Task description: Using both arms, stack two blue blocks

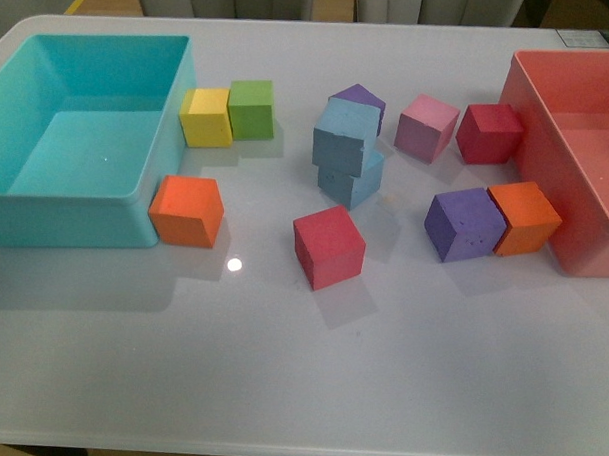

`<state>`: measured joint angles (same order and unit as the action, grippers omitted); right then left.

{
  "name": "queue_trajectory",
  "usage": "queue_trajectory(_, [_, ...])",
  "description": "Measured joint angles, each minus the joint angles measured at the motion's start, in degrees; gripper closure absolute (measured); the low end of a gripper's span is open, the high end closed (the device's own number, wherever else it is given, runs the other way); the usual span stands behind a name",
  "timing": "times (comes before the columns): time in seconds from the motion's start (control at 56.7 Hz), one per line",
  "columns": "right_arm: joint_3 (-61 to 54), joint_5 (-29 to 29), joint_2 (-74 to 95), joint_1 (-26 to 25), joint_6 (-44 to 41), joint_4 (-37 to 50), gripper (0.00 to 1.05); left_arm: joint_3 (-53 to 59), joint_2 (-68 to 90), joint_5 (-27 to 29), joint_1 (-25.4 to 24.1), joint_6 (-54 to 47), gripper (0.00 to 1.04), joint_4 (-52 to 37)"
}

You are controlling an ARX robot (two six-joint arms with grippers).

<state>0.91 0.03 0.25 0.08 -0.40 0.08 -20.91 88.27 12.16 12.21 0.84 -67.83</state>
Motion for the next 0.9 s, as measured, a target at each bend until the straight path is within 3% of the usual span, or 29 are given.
queue_trajectory(0.053, [0.0, 0.0, 0.0, 0.0, 0.0, 0.0, 0.09, 3.39, -3.28, -1.36, -1.27, -0.02, 0.93, 0.59])
queue_trajectory(0.088, [0.0, 0.0, 0.0, 0.0, -0.02, 0.0, 0.09, 4.5, -4.39, -1.79, -1.55, 0.0, 0.94, 0.81])
queue_trajectory(0.564, [0.0, 0.0, 0.0, 0.0, 0.0, 0.0, 0.09, 5.4, -5.88, -1.92, -1.9, -0.28, 0.07, 0.9])
queue_trajectory(0.74, [0.0, 0.0, 0.0, 0.0, 0.0, 0.0, 0.09, 5.42, -5.88, -1.92, -1.92, -0.31, 0.09, 0.92])
queue_trajectory(0.899, [0.0, 0.0, -0.02, 0.0, 0.0, 0.0, 0.09, 9.88, -12.2, -4.35, -4.04, -0.39, 0.4, 3.56])
